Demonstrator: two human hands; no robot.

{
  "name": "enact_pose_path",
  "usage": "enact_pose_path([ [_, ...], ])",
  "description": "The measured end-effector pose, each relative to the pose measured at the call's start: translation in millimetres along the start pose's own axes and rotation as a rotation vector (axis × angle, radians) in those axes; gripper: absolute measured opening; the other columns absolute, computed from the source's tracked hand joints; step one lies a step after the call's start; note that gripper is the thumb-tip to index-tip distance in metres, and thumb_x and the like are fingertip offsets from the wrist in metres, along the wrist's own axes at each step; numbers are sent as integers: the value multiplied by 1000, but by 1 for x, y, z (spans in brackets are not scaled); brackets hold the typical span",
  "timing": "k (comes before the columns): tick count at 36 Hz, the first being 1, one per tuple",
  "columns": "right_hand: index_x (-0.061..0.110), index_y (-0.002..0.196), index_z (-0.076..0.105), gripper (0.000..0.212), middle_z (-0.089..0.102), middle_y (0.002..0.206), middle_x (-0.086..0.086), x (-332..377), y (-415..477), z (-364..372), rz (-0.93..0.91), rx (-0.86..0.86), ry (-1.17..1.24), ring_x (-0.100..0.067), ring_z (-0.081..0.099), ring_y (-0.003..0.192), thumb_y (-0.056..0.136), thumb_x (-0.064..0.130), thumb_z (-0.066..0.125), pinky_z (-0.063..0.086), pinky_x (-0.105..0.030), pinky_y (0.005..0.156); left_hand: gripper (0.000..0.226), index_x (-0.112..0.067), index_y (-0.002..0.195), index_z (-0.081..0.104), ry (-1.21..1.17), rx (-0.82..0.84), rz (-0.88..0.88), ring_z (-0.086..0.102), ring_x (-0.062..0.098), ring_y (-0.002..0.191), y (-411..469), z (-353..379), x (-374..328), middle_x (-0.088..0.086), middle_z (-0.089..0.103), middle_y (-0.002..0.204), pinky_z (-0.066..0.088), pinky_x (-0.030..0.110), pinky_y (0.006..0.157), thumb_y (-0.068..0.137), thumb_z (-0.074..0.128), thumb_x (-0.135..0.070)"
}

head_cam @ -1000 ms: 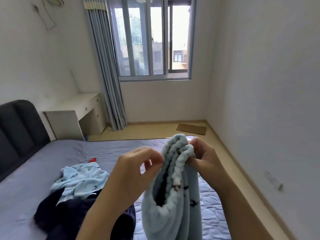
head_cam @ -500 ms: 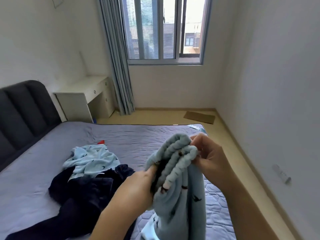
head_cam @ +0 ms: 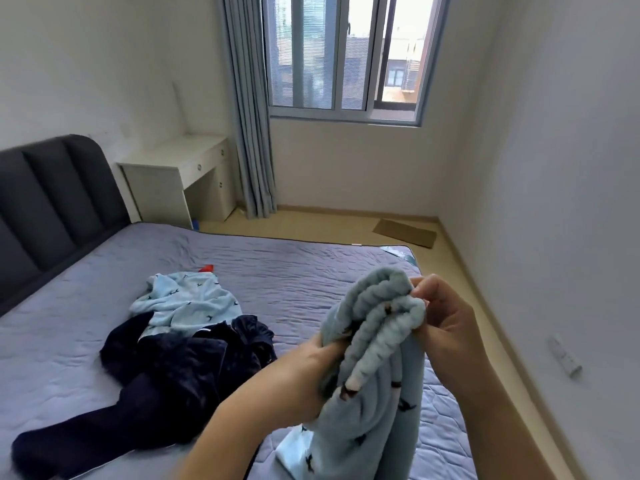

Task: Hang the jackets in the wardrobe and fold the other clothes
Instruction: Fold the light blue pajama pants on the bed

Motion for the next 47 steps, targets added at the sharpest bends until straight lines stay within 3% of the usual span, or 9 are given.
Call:
enact_pose_path([
  [4, 29, 67, 58, 34, 66, 83, 6, -2, -3, 2, -26, -7, -4, -9, 60, 76, 74, -2, 71, 50, -21, 69, 27, -21, 112, 57, 314, -36, -98, 59, 26, 98, 3, 7, 5, 5, 59, 112, 47, 31, 75, 86, 56, -30],
  [9, 26, 67, 58, 21, 67, 82, 4, -1, -2, -13, -31, -49, 29, -10, 60, 75, 73, 10, 70, 50, -20, 67, 7, -26, 79, 50, 203, -254, -33, 58, 20, 72, 0, -2, -5, -8, 53, 76, 36, 23, 56, 76, 56, -28],
  [15, 26, 71, 59, 35, 61, 69, 10, -5, -2, -36, 34, -25, -152, -2, 55, 65, 78, -8, 64, 47, -14, 58, 15, -25, 87, 61, -83, -253, 96, 56, 7, 90, -16, -27, -14, -10, 56, 96, 51, 30, 76, 76, 67, -15],
  [19, 3, 93, 48, 24, 65, 78, 13, -4, 5, -30, 113, 112, -234, -1, 62, 72, 82, -16, 58, 52, -17, 62, 12, -15, 82, 60, -50, -277, 93, 54, 21, 83, -13, -62, -12, 2, 46, 97, 48, 41, 72, 73, 57, -7],
  [25, 25, 121, 49, 67, 50, 132, 2, 51, 33, -6, -241, 342, -671, -24, 61, 107, 73, -18, 68, 58, -40, 69, 11, -11, 72, 67, 193, -437, 293, 56, 18, 90, -4, -124, -42, -1, 49, 129, 50, 38, 70, 67, 62, -3],
  [30, 25, 105, 60, 47, 53, 131, 1, 98, 40, 12, -579, 600, -941, -20, 60, 111, 71, -8, 65, 55, -38, 81, 16, -17, 77, 69, 492, -326, 410, 55, 5, 71, 11, -168, -70, -12, 56, 116, 53, 35, 57, 71, 55, -14],
  [40, 15, 101, 62, 13, 52, 113, 3, 84, 91, -18, -419, 885, -1456, -6, 54, 85, 89, 20, 63, 50, -23, 76, 8, -30, 77, 67, 1138, 65, 755, 53, 12, 96, 21, -169, -113, -14, 60, 117, 48, 31, 76, 80, 67, -23],
  [44, 19, 99, 63, 15, 55, 119, 5, 79, 117, -30, -368, 934, -1534, -12, 59, 104, 91, 31, 61, 50, -26, 88, 18, -31, 73, 59, 1081, 282, 891, 45, 7, 73, 14, -131, -132, -18, 56, 100, 34, 18, 67, 68, 69, -16],
  [47, 30, 103, 62, 16, 56, 121, 12, 95, 131, -30, -452, 871, -1570, -9, 58, 107, 90, 38, 59, 49, -23, 83, 16, -29, 76, 54, 1065, 215, 750, 32, 10, 55, 30, -145, -136, -14, 55, 91, 36, 21, 51, 73, 64, -17],
])
Point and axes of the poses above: each hand's wrist, its own y-axis towards the middle knuckle, its own z-axis out of the palm, x = y × z, the point moved 6 cm from there along y, towards the middle knuckle
